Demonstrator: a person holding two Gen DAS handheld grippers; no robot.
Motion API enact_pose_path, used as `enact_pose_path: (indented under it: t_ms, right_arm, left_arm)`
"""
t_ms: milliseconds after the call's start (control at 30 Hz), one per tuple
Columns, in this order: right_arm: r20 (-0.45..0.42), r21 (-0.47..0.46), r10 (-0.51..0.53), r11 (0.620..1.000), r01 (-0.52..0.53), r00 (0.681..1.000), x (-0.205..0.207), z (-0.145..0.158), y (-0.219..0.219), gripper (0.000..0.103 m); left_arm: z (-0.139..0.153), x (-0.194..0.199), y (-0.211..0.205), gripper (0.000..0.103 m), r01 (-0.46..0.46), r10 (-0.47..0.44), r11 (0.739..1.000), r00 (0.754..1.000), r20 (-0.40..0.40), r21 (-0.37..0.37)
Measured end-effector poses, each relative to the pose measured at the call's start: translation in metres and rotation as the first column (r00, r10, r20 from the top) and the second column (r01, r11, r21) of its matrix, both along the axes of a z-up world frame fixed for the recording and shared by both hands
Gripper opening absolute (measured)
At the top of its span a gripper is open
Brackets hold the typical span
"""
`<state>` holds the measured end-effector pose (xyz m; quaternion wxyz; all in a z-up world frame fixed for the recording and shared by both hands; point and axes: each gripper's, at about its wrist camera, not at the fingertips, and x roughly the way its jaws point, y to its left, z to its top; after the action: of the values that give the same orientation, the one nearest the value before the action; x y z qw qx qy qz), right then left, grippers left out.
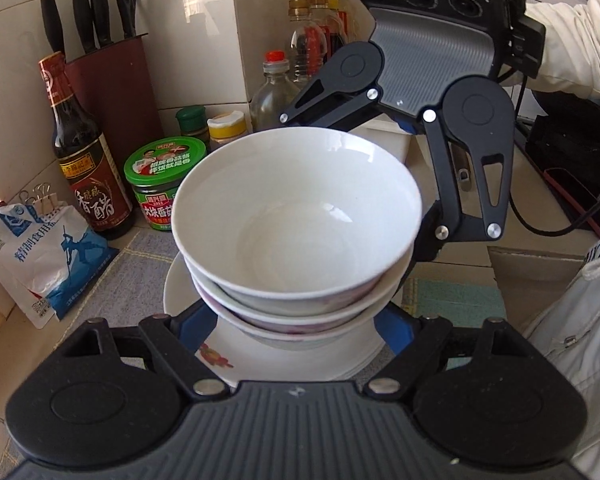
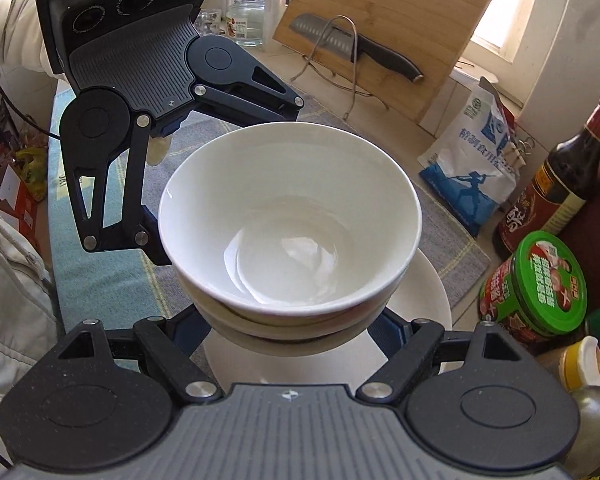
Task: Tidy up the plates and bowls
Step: 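Lift the bowl stack with both grippers and carry it to the white plate stack, then lower the bowl stack onto the white plates with both grippers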
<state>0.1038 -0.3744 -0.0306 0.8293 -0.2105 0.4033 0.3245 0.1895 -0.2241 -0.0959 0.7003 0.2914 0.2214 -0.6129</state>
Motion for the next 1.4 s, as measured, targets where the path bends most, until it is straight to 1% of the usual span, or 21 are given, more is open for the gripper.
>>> enact_pose_path:
  t_ms: [233,567,733,833,867,900,933,1000,1133,1233,1400]
  right_arm:
    - [-0.028,0.01,-0.039,0.999,0.039,0.999,0.01,-0.015,-0.016,0.087]
    - [-0.048,0.028,-0.058,0.998,0.059,0.997,0.016,-0.025,-0.022,0.087]
    - [-0.04,0.031,-0.066,0.997,0.067,0.997,0.016,-0.025,-0.022,0.087]
    - [-0.035,0.027,-0.075,0.997,0.076,0.997,0.016,-0.024,-0.022,0.088]
    - [-0.031,0.025,-0.076,0.997,0.077,0.997,0.016,-0.024,-0.021,0.09]
    - [-0.023,0.027,-0.079,0.996,0.079,0.997,0.015,-0.023,-0.021,0.098]
    - [-0.021,0.036,-0.082,0.996,0.083,0.996,0.014,-0.021,-0.021,0.103]
    - [-0.022,0.06,-0.085,0.994,0.086,0.996,0.013,-0.018,-0.022,0.103]
    - [-0.022,0.043,-0.105,0.994,0.105,0.994,0.011,-0.02,-0.021,0.103]
    - [-0.016,0.044,-0.122,0.992,0.122,0.992,0.007,-0.018,-0.022,0.103]
    - [0.008,0.018,-0.138,0.99,0.137,0.99,-0.004,-0.014,-0.021,0.103]
  left_arm:
    - [-0.015,0.013,-0.018,0.085,-0.002,0.003,1.0,1.0,-0.016,0.018]
    - [-0.02,0.017,-0.023,0.085,-0.016,0.016,0.999,1.0,-0.015,0.028]
    - [-0.02,0.019,-0.021,0.085,-0.024,0.025,0.999,0.999,-0.028,0.023]
    - [-0.02,0.016,-0.02,0.086,-0.034,0.035,0.999,0.999,-0.001,0.017]
    - [-0.02,0.014,-0.02,0.086,-0.036,0.036,0.999,0.999,0.015,0.018]
    - [-0.02,0.012,-0.02,0.091,-0.036,0.035,0.999,0.999,0.033,0.015]
    - [-0.019,0.011,-0.019,0.097,-0.032,0.032,0.999,0.999,0.042,0.011]
    - [-0.017,0.008,-0.019,0.098,-0.042,0.042,0.999,0.997,0.065,0.005]
    - [-0.017,0.005,-0.017,0.1,-0.046,0.045,0.999,0.997,0.065,0.012]
    - [-0.015,0.0,-0.012,0.1,-0.065,0.066,0.998,0.995,0.071,-0.007]
    - [-0.009,-0.009,0.003,0.102,-0.133,0.142,0.985,0.986,0.085,-0.107]
